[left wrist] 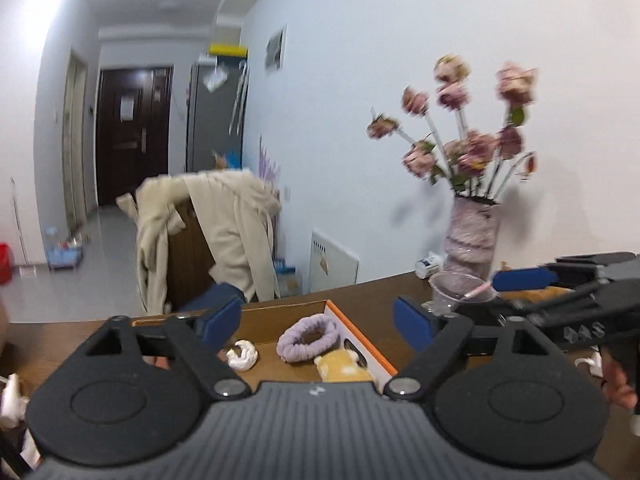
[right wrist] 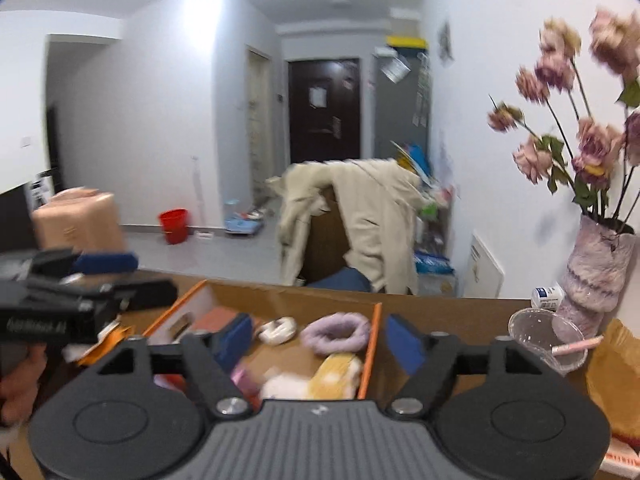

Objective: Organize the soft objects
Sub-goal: 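Lower the scrunchie into the box and open both grippers, then close both grippers on the light-blue plush toy on the table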

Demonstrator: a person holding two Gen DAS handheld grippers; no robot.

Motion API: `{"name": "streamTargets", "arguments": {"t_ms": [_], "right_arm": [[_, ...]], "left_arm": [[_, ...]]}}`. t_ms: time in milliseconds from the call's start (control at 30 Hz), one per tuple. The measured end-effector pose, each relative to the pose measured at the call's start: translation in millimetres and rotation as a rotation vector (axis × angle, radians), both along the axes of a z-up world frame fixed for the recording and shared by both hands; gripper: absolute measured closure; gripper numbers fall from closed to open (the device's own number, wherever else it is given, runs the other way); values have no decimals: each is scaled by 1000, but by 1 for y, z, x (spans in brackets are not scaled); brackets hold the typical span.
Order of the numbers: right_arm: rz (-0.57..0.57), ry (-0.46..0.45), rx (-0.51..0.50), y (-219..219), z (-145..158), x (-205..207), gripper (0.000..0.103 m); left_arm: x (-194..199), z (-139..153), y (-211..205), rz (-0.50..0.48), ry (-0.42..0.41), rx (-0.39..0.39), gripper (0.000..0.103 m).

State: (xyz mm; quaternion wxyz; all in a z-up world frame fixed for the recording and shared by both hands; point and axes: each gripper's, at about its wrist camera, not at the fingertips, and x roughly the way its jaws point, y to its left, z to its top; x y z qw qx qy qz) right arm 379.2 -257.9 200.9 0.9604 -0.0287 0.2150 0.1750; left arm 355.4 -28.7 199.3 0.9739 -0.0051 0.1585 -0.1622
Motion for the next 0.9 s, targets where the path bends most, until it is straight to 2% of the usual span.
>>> {"name": "streamTargets", "arguments": {"t_ms": [100,233,367,533,667,900], "right_arm": [[45,-38,-15,5,-14,-63,20],[32,-107,-8,11,-36,-132,16],[33,-146,21,16,-69,-185,13],[-43,-158,95,15,-109,-236,12],[-56,-119,86,14,-132,-257,12],[-106,-74,75,12,-140,-249,12]], "left_arm": [[-53,-15,4,15,-6,-17,14],[-121,-49,11,59,-14,-14,9],[-184,-82,25,104,-11,-20,7],[-242,-117,41,171,39,-53,6],[-261,-132,44,165,44,-23,4],[-245,-131,40,154,50,-22,3]]}}
